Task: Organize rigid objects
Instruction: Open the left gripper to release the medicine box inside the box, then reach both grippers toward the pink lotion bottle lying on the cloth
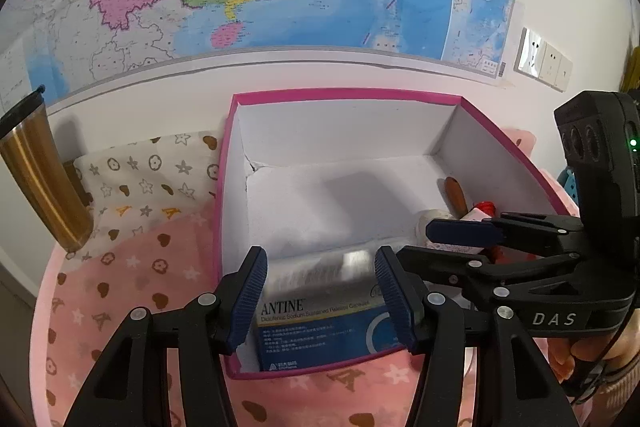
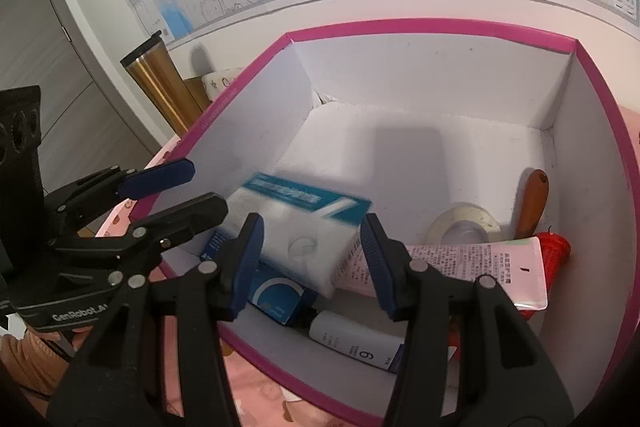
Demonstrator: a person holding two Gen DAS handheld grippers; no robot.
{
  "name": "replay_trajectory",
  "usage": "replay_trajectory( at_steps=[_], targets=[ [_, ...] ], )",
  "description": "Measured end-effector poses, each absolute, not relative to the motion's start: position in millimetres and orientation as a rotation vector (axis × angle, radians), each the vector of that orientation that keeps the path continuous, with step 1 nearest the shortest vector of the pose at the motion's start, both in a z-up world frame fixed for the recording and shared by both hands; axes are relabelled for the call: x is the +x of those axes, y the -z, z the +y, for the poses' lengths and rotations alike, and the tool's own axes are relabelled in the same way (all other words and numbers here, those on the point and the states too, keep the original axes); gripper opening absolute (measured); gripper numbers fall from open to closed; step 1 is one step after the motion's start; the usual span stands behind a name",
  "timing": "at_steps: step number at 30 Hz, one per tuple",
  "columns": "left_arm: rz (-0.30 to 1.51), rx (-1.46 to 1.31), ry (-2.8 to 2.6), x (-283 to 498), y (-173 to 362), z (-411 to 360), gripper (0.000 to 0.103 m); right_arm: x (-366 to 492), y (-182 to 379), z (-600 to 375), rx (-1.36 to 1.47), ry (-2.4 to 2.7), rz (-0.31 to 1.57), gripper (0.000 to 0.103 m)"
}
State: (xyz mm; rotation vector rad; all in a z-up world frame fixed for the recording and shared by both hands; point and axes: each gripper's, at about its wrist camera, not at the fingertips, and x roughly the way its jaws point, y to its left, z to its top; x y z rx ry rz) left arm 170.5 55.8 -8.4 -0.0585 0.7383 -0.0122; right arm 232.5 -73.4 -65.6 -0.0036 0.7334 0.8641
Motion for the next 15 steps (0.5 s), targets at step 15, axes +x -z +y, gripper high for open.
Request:
replay_trajectory(
  at_steps=[15],
  targets=[
    [0.583, -0.001, 0.202, 99, -18, 25, 0.062, 175, 45, -142, 0.04, -0.909, 0.584, 0.056]
  ],
)
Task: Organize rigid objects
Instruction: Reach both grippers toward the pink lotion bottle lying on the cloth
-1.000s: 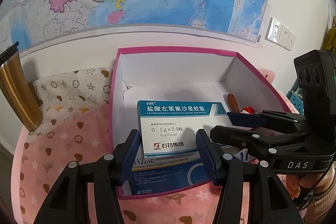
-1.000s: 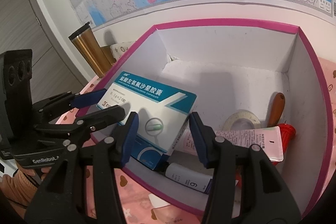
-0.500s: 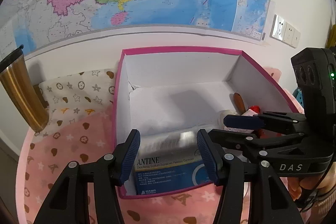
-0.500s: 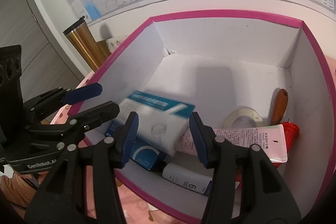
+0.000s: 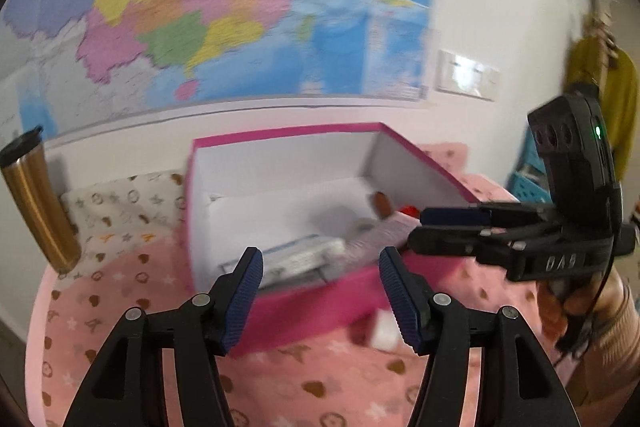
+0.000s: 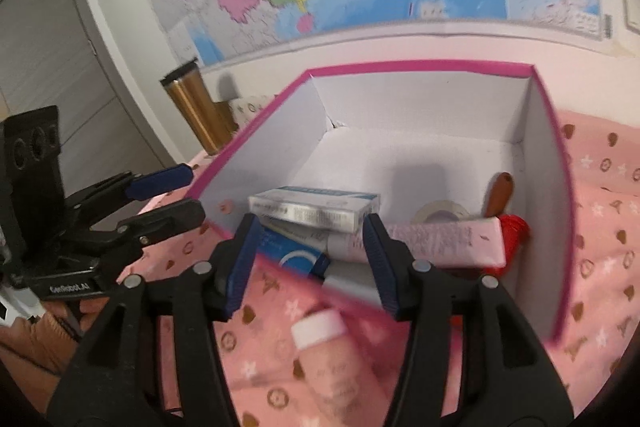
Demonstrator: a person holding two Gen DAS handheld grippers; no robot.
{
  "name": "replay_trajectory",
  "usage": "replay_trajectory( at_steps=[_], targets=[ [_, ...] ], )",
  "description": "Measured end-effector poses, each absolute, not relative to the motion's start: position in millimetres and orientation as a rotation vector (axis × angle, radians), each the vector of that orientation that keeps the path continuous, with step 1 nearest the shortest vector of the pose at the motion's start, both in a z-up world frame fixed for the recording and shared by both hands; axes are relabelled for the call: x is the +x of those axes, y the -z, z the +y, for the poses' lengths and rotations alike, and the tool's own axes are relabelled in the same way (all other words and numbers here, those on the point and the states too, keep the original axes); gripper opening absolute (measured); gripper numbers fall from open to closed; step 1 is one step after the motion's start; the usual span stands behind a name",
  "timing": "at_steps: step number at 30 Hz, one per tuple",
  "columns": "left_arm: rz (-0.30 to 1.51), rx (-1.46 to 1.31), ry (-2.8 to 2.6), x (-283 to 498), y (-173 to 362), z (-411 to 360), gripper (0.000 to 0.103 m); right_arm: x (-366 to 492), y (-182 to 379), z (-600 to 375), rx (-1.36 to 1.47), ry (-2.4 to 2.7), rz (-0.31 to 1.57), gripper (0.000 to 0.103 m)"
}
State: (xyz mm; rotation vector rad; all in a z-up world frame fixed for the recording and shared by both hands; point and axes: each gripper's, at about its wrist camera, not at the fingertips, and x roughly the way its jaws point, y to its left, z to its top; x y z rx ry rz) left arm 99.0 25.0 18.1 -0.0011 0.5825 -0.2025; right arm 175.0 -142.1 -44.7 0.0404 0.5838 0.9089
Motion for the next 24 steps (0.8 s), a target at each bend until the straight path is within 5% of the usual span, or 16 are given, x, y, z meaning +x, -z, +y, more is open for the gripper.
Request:
replay_trajectory(
  at_steps=[24],
  targets=[
    [0.836, 0.025, 0.314, 134, 61, -29, 0.062, 105, 146, -256, 0.151, -0.75, 0.815, 0.058]
  ],
)
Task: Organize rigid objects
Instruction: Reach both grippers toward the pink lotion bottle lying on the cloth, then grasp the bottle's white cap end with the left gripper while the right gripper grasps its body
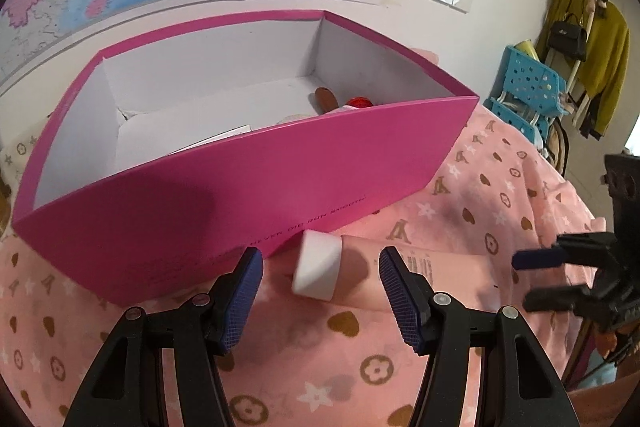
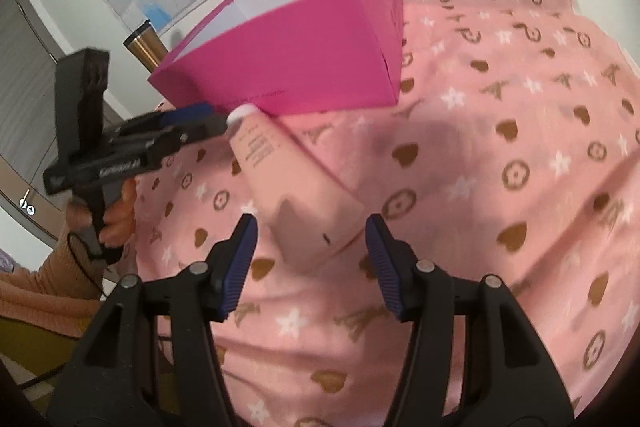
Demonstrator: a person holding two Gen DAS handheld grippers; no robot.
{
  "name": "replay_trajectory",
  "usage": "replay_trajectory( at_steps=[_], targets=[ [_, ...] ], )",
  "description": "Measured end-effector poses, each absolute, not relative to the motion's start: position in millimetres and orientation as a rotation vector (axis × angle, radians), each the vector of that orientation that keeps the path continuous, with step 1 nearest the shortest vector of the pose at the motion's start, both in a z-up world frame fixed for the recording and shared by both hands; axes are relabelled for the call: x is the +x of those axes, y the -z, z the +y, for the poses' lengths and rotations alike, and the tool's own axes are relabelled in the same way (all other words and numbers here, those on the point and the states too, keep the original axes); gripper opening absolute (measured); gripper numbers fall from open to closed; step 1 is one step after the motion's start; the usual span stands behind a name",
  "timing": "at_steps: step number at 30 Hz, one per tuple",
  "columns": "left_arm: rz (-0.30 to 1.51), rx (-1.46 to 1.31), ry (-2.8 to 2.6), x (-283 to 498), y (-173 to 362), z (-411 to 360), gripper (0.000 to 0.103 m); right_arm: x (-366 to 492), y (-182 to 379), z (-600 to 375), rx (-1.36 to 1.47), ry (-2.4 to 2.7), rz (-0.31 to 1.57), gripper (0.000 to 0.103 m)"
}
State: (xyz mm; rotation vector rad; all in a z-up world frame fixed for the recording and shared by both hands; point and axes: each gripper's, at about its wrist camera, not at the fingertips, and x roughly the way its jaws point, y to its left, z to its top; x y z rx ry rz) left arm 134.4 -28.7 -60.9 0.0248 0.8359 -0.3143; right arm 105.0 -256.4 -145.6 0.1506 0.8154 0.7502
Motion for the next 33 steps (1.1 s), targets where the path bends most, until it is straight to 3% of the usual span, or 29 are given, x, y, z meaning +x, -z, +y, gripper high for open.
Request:
replay_trajectory(
  at_steps=[33],
  targets=[
    [0.898, -0.073, 0.329, 80, 70, -18, 0.06, 135, 153, -239, 0.146, -0.687, 0.785, 0.06]
  ],
)
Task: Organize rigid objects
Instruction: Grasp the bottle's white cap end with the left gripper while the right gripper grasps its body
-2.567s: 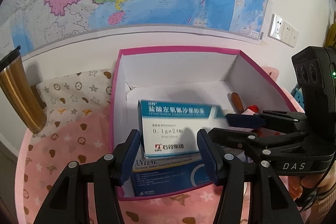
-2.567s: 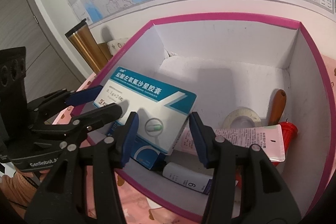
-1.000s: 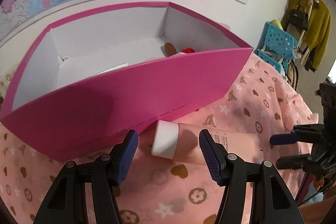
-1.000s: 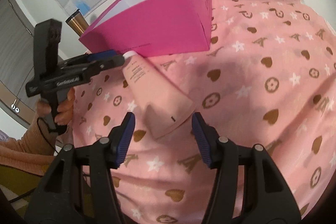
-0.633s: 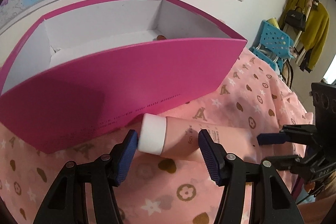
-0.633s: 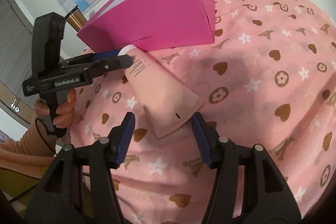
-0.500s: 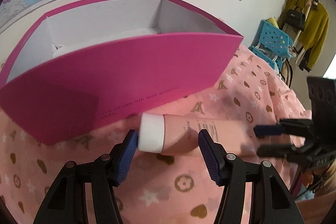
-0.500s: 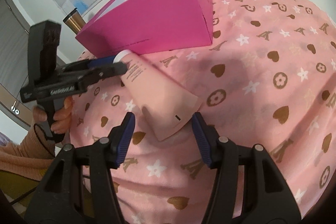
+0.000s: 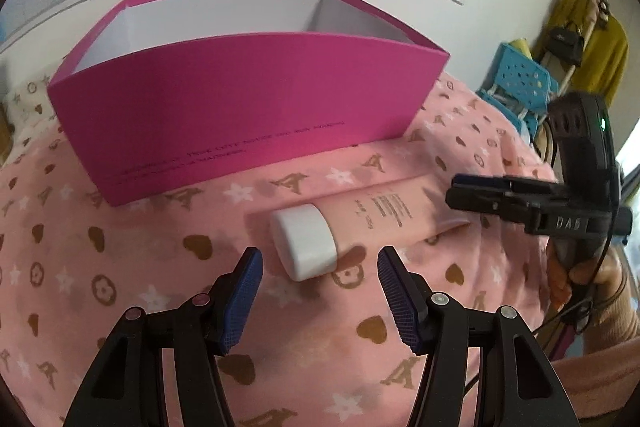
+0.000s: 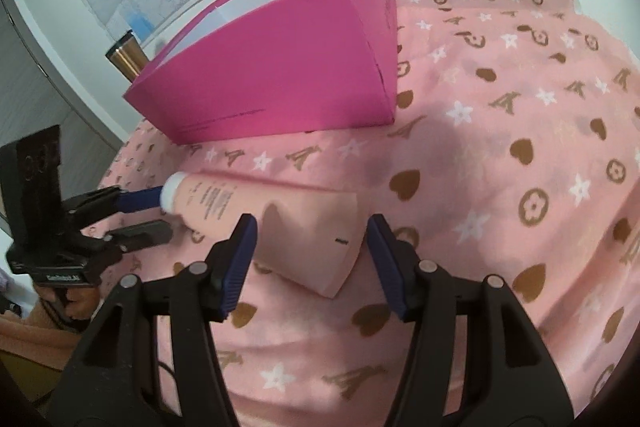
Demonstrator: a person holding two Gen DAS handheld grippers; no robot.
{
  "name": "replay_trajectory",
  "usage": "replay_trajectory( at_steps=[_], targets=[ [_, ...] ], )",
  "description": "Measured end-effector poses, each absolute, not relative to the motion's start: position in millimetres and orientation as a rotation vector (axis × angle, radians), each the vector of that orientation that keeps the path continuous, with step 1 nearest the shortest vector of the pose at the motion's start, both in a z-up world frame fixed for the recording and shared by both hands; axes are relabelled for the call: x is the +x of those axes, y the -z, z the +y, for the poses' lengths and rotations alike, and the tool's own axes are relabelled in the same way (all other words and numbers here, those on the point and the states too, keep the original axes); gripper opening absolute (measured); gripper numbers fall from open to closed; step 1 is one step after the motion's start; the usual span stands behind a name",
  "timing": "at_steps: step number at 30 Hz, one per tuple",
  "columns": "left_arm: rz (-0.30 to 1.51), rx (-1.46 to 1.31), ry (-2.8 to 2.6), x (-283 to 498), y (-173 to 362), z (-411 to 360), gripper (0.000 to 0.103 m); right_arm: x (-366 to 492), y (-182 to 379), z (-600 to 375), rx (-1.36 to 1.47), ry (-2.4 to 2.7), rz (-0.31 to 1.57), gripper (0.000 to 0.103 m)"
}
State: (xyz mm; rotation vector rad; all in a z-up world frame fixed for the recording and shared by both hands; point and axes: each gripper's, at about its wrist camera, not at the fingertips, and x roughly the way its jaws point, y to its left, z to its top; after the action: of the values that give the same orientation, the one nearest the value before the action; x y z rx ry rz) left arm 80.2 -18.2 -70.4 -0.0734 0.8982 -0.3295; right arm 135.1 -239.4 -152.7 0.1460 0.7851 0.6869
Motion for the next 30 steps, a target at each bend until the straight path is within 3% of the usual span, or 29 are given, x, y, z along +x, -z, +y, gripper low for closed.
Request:
replay_trajectory(
  at_steps=[9, 30],
  targets=[
    [0.892, -0.056, 0.331, 86, 70, -27, 0.05, 130, 156, -236, 0.121, -0.694, 0.779, 0.06],
    [0.872, -0.08, 0.307, 78, 61, -31, 0.053, 124, 143, -237, 0.145, -0.69, 0.727, 0.06]
  ],
)
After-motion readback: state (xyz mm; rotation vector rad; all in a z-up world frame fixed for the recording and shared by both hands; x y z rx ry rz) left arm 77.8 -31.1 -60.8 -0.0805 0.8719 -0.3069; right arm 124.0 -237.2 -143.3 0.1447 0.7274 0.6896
